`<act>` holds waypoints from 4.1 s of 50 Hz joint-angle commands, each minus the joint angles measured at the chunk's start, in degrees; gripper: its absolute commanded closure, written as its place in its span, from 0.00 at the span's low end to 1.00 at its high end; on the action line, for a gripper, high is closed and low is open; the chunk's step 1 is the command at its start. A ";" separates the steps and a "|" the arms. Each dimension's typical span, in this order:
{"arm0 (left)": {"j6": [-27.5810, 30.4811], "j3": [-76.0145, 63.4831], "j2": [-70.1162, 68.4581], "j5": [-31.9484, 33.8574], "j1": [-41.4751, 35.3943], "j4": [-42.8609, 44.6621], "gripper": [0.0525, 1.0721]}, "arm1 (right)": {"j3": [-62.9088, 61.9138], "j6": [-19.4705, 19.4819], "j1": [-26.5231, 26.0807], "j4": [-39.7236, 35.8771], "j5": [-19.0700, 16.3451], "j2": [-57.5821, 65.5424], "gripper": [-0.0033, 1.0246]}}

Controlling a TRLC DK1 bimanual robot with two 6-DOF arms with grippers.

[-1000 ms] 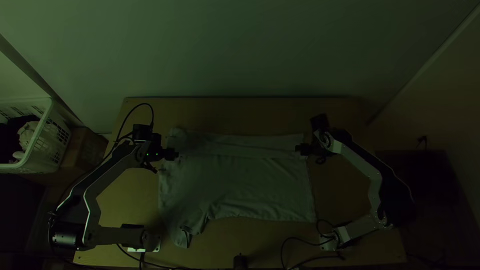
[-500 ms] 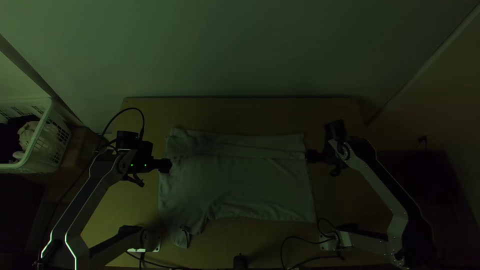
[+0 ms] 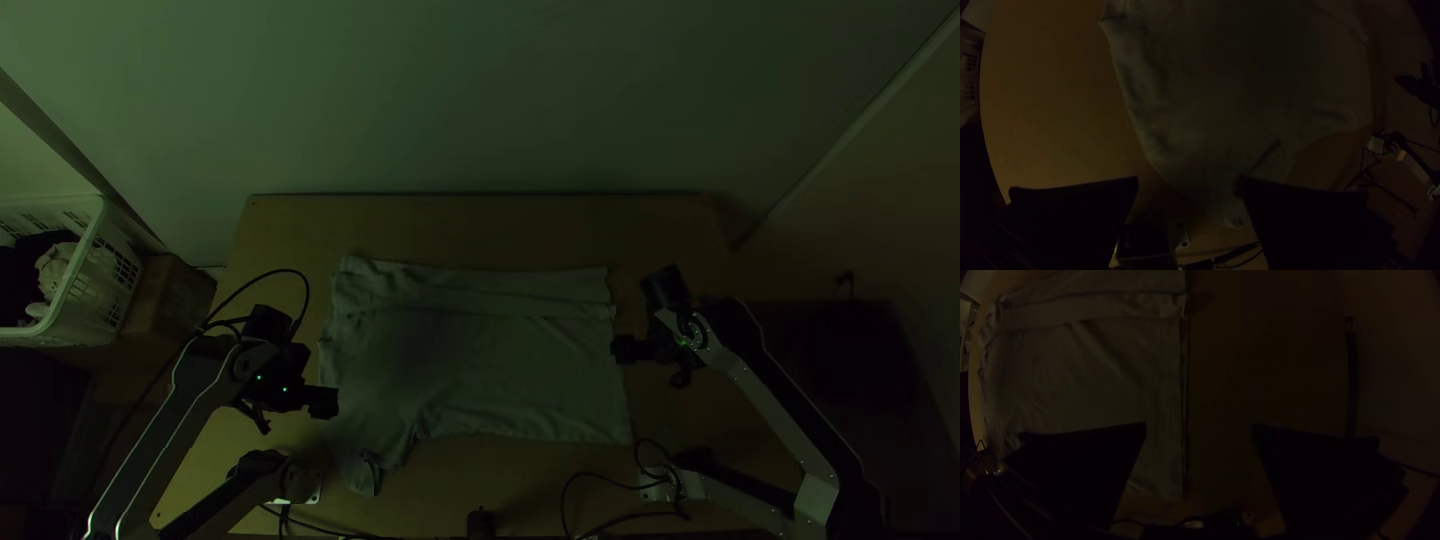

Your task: Fold the t-shirt

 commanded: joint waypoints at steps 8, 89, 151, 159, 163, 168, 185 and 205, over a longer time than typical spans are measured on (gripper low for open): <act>-9.24 -4.94 -0.76 -1.41 -9.66 -3.72 0.04 | -2.14 4.37 1.16 -4.09 -3.40 -0.38 0.07; -13.81 -10.21 15.77 -5.10 -20.47 16.24 0.97 | -18.58 -0.55 3.09 -7.43 -18.69 8.59 0.19; -1.77 5.69 13.04 -5.10 -2.02 10.79 0.97 | -10.84 -3.45 -1.48 1.18 -18.78 2.96 0.97; 0.86 9.03 15.15 -5.10 1.50 10.79 0.97 | -6.62 -4.42 -3.24 1.27 -17.20 5.60 0.97; 1.30 10.97 16.20 -5.10 2.03 10.79 0.97 | -4.34 -4.86 -4.55 1.54 -16.76 7.01 0.97; 1.83 13.69 17.79 -5.10 2.55 10.79 0.97 | -1.26 -5.30 -5.87 2.42 -16.23 8.94 0.97; 2.88 25.73 27.89 -5.10 4.66 10.87 0.97 | 8.67 -7.76 -10.53 5.49 -15.88 19.31 0.97; 4.11 42.70 43.01 -5.10 6.95 10.96 0.97 | 23.70 -8.37 -12.99 8.04 -15.97 34.43 0.97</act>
